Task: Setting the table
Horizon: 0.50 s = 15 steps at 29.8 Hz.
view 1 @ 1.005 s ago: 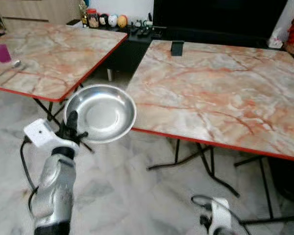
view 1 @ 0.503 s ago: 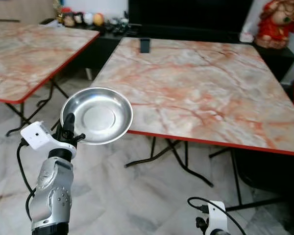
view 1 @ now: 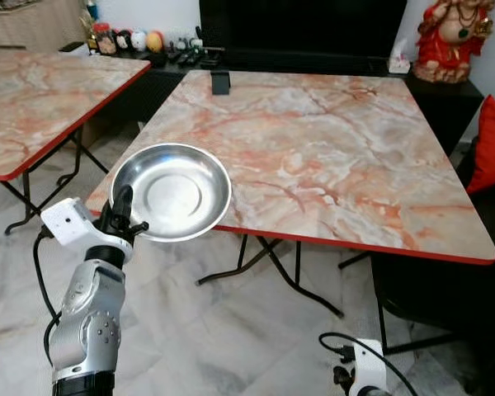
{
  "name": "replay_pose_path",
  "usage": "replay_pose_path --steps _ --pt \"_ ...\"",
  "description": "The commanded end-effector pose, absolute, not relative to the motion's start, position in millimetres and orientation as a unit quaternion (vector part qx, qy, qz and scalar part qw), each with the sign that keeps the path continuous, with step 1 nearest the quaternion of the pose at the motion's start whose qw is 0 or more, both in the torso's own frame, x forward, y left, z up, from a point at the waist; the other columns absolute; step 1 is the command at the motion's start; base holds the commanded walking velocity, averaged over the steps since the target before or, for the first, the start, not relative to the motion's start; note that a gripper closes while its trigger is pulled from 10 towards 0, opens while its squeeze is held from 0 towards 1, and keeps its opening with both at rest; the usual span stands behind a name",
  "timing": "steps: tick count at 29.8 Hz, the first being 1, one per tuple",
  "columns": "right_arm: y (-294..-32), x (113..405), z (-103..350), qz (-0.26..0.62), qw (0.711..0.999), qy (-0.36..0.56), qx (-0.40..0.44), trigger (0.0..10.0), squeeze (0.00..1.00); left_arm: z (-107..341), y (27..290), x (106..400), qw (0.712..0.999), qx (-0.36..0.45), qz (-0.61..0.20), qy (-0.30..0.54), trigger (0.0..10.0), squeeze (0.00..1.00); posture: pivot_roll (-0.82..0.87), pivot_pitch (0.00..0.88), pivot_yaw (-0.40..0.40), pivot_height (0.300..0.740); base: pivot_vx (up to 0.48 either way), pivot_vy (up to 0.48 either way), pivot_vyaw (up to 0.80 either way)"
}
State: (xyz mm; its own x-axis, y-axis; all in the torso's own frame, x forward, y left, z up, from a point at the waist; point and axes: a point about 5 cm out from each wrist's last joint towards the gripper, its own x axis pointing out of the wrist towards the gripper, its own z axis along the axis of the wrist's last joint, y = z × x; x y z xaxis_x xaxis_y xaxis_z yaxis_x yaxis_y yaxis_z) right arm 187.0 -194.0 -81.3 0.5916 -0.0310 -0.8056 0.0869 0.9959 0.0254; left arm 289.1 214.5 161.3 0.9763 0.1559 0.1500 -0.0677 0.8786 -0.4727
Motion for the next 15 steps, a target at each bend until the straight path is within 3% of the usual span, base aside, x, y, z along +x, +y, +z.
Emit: replay_pose_path --steps 1,15 --pt "-194.2 188.8 -80.4 -0.033 0.892 0.45 0.028 10.0 0.0 165.5 213.4 290.1 0.965 -0.239 0.052 -0.099 10.0 0.0 -0.06 0.0 0.012 0.707 0.0 0.0 0.0" --pt "-194.4 189.1 -80.4 -0.034 0.891 0.452 0.031 10.0 0.0 167.1 211.5 291.0 0.964 -0.244 0.042 -0.099 10.0 0.0 -0.06 0.0 0.009 0.707 0.0 0.0 -0.65"
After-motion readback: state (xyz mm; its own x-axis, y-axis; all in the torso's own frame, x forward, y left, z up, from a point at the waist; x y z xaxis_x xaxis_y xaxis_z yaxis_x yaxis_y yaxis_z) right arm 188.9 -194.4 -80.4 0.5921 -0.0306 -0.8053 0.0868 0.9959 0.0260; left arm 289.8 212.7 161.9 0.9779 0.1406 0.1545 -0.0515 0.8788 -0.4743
